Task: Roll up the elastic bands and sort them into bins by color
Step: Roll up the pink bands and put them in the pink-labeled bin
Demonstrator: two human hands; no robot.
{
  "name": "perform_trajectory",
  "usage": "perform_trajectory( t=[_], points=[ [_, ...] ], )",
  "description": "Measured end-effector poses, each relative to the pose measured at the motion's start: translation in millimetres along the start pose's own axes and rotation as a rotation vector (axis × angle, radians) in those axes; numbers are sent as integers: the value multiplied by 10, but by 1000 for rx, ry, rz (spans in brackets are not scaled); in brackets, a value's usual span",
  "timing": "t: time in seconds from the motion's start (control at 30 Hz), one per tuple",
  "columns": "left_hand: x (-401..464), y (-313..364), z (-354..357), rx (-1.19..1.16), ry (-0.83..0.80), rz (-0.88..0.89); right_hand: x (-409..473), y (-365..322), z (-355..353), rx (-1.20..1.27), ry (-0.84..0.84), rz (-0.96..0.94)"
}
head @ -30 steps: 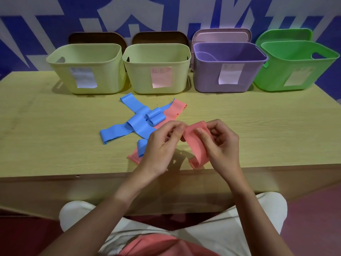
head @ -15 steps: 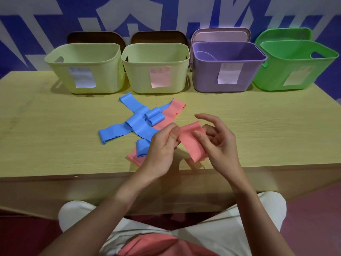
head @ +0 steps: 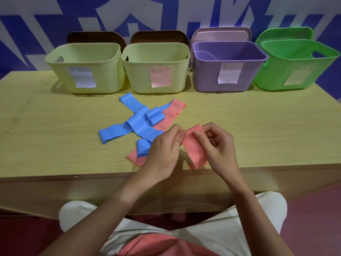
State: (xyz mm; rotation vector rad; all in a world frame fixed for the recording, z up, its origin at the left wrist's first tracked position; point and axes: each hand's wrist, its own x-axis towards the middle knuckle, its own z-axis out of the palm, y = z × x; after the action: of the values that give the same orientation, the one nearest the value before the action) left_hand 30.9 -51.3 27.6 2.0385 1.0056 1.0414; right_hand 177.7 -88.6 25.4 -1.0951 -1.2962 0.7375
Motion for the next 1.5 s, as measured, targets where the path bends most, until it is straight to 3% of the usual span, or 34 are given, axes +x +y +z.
perform_trajectory(
  t=[0.2, 0.37, 0.47, 0.8, 0.97, 1.1, 1.27, 1.5],
  points=[
    [21, 8, 31, -162, 83, -118, -52, -23, -2, 57, -33, 5],
    [28, 128, 31, -464, 27, -393, -31, 33, -43, -68, -47, -50],
    [49, 134, 46, -540, 16, -438, -23, 44, -29, -69, -50, -47],
    [5, -12, -26, -74, -12, -57, 1, 33, -19, -15, -24, 21],
    [26, 16, 17, 10, 36, -32, -28, -33, 77, 18, -13, -9],
    [48, 76, 51, -143, 85, -89, -31, -82, 150, 10, -8, -37],
    [106, 214, 33, -525, 110, -352, 3, -106, 156, -4, 10, -81],
    [96, 226, 18, -671, 77, -418, 20, -88, 177, 5, 62, -54]
  ],
)
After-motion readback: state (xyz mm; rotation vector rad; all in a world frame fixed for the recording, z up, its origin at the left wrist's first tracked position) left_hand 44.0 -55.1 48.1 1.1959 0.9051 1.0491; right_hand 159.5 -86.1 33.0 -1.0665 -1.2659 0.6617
